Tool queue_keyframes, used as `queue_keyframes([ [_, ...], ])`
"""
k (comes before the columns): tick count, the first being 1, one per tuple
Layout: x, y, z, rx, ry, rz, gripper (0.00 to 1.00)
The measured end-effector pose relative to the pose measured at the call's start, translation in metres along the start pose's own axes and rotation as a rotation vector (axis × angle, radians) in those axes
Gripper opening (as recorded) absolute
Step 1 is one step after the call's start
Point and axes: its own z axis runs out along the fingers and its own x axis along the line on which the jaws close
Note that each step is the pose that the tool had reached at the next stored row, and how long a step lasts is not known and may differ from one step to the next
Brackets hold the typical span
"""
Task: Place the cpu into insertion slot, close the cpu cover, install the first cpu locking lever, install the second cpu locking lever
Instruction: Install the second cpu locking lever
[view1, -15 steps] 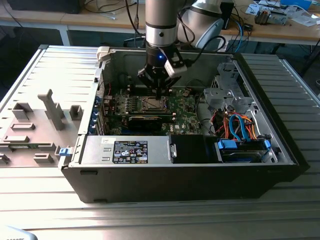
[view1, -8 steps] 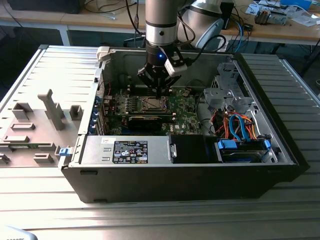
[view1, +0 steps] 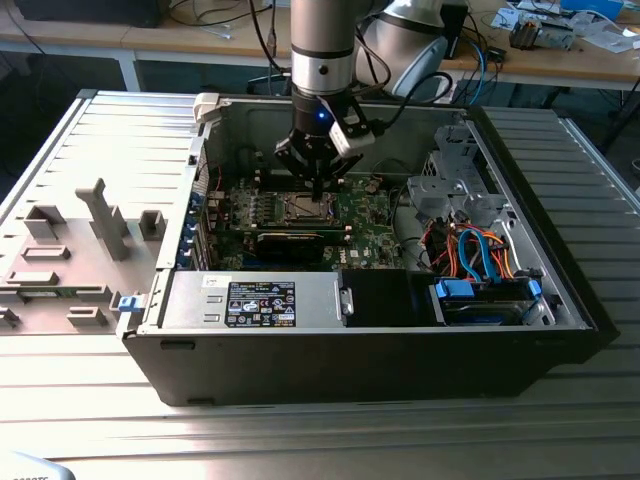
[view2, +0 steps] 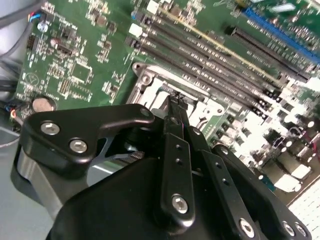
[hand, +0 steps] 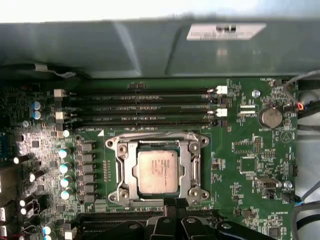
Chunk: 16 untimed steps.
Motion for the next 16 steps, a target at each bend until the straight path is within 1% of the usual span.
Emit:
queue_keyframes([
  [1, 0.0, -0.0027, 0.0007, -0.0002, 0.0, 0.0, 0.11],
  [2, -0.0001, -0.008, 0.0018, -0.0008, 0.0, 0.0, 0.11],
  [4, -0.0002, -0.0147, 0.0031, -0.001, 0.0, 0.0, 0.11],
  [5, -0.0002, -0.018, 0.0047, -0.0021, 0.0001, 0.0, 0.11],
  [6, 0.001, -0.0206, 0.0067, -0.0153, 0.0004, 0.001, 0.11],
  [7, 0.0023, -0.0245, 0.0079, -0.0271, 0.0007, 0.001, 0.11],
  [8, 0.0032, -0.0285, 0.0089, -0.0371, 0.0009, 0.001, 0.11],
  [10, 0.0041, -0.0337, 0.0102, -0.0529, 0.0013, 0.002, 0.11],
  [11, 0.0047, -0.0369, 0.0109, -0.0655, 0.0016, 0.002, 0.11],
  [12, 0.0053, -0.0388, 0.0113, -0.0761, 0.0018, 0.003, 0.11],
  [15, 0.0071, -0.0439, 0.0122, -0.1211, 0.0029, 0.004, 0.11],
  [16, 0.0076, -0.0453, 0.0124, -0.1343, 0.0031, 0.005, 0.11],
])
